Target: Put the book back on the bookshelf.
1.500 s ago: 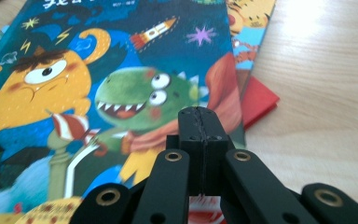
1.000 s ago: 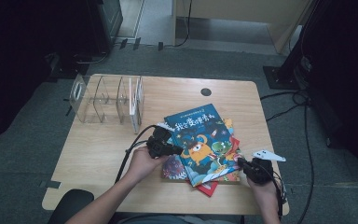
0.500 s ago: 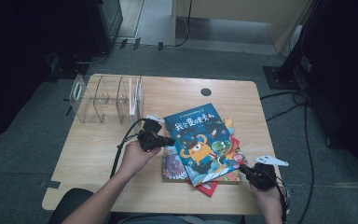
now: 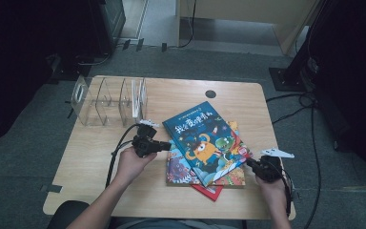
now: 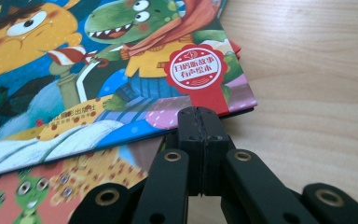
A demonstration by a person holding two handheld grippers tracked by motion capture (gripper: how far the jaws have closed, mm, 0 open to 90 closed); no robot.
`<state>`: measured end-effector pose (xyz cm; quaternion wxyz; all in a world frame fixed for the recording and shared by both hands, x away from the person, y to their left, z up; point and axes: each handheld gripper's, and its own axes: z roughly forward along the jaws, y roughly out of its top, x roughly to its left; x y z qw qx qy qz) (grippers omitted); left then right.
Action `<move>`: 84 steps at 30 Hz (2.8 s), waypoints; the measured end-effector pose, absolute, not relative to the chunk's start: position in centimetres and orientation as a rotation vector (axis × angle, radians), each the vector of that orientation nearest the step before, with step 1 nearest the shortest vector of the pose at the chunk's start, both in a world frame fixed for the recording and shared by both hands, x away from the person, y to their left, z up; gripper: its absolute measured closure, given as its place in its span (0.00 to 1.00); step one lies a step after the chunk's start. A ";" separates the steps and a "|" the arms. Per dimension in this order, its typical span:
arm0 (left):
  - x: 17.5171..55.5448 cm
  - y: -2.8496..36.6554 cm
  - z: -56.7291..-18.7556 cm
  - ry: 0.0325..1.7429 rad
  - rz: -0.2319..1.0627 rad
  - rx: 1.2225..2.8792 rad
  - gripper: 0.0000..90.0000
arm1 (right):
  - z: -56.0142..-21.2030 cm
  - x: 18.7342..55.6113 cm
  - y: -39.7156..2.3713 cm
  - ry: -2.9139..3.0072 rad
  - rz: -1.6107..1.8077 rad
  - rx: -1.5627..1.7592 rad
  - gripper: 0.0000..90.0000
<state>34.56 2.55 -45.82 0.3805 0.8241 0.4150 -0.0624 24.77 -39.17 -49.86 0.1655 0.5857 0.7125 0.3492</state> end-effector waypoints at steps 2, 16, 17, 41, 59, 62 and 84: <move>34.4 2.9 -45.8 1.067 -0.159 2.094 0.94 | -49.8 25.4 -39.3 2.028 0.993 1.670 1.00; 33.6 5.2 -46.0 1.135 -0.118 2.070 0.94 | -49.9 28.3 -39.7 2.016 1.000 1.685 1.00; 33.6 5.3 -46.1 1.139 -0.120 2.073 0.94 | -49.9 28.4 -39.8 2.017 1.003 1.684 1.00; 32.7 8.0 -48.0 1.273 -0.044 2.112 0.92 | -49.2 32.5 -38.8 1.998 1.001 1.615 1.00; 32.9 8.7 -50.4 1.273 0.016 2.123 0.96 | -49.0 32.0 -34.2 2.159 1.107 1.530 1.00; 32.5 8.4 -50.3 1.239 0.058 2.142 0.93 | -49.0 31.8 -33.1 2.200 1.111 1.495 1.00; 32.7 8.2 -49.9 1.262 0.085 2.141 1.00 | -49.2 29.8 -26.4 2.383 1.183 1.296 1.00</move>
